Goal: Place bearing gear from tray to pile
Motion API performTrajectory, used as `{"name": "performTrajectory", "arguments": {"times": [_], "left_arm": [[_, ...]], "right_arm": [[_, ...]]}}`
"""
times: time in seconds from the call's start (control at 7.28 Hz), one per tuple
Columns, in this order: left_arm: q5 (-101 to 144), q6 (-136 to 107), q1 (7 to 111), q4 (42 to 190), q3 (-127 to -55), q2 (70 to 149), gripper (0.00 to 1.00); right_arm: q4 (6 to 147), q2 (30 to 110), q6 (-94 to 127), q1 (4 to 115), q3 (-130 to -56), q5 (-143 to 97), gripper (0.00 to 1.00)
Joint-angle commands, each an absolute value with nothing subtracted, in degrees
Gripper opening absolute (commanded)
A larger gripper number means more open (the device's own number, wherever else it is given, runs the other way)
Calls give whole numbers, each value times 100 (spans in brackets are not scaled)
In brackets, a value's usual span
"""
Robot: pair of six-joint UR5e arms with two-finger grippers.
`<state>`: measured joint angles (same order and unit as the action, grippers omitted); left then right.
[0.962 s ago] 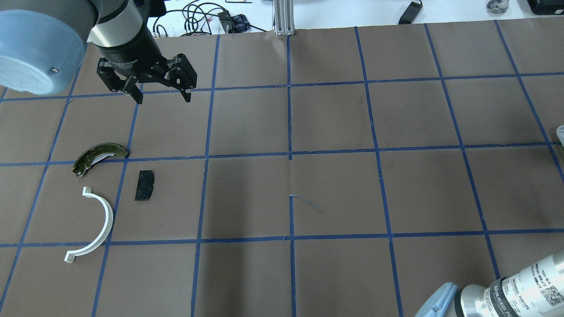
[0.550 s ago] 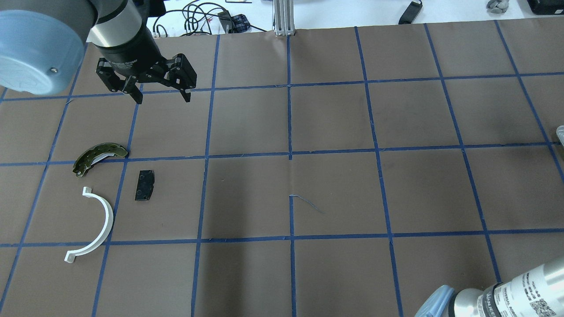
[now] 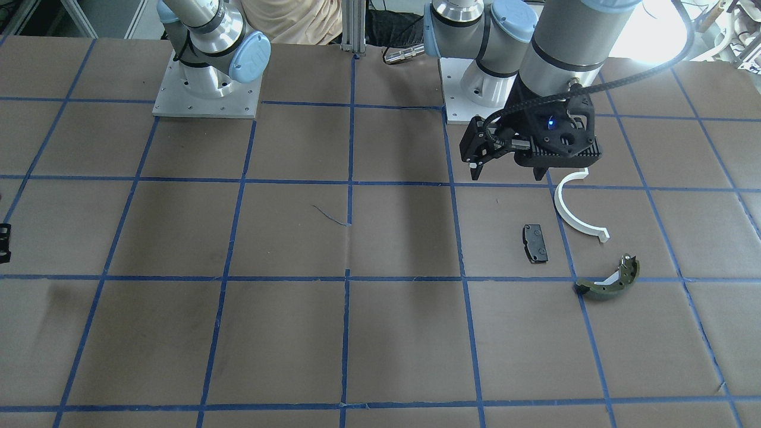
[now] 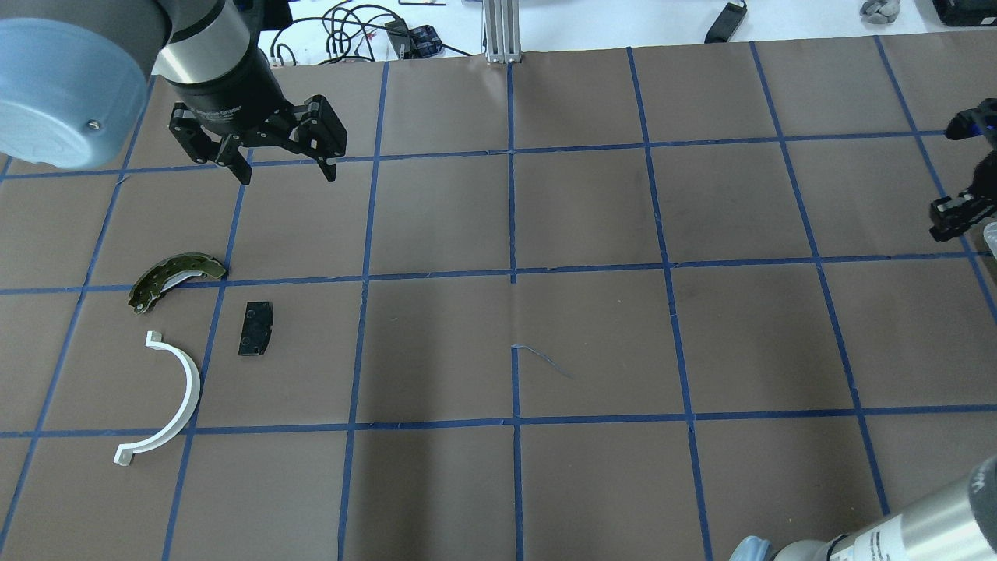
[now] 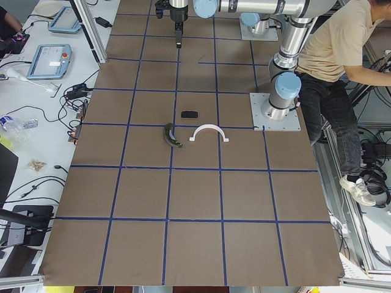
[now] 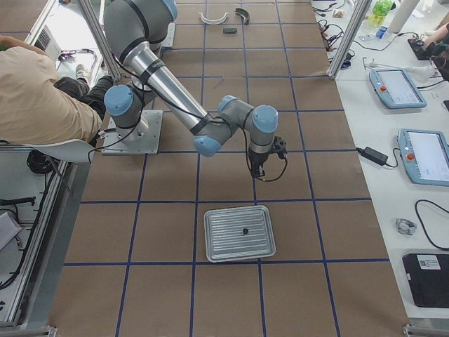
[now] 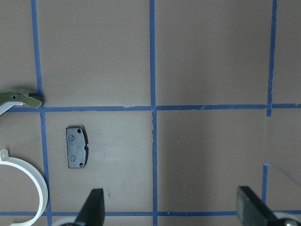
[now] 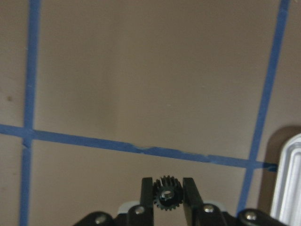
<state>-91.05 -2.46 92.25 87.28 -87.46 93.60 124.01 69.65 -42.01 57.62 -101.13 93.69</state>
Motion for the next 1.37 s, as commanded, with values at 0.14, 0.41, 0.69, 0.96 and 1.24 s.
{"name": "performTrajectory", "arguments": {"times": [0.14,0.41,0.69,0.96,1.24], "left_arm": [[-9114,-246,9229,8728,-8745,9360,100],[-9105,-246,9229,8728,-8754,9360,100],[-9114,-246,9229,8728,-8754,9360,100],[-9105,-246,9229,8728,-8754,9351,100],[-9097,-255,9220,8728,-8710,9378,100]], "right_arm": [[12041,7365,-1458,7527,-10483,9395,0],[12085,7488,317,8659,-10652,9369,0],[12164,7209,2084,9987,-10670,9316,0],[12601,6876,3238,11052,-10670,9272,0],[13199,6576,3419,11486,-10635,9124,0]]}}
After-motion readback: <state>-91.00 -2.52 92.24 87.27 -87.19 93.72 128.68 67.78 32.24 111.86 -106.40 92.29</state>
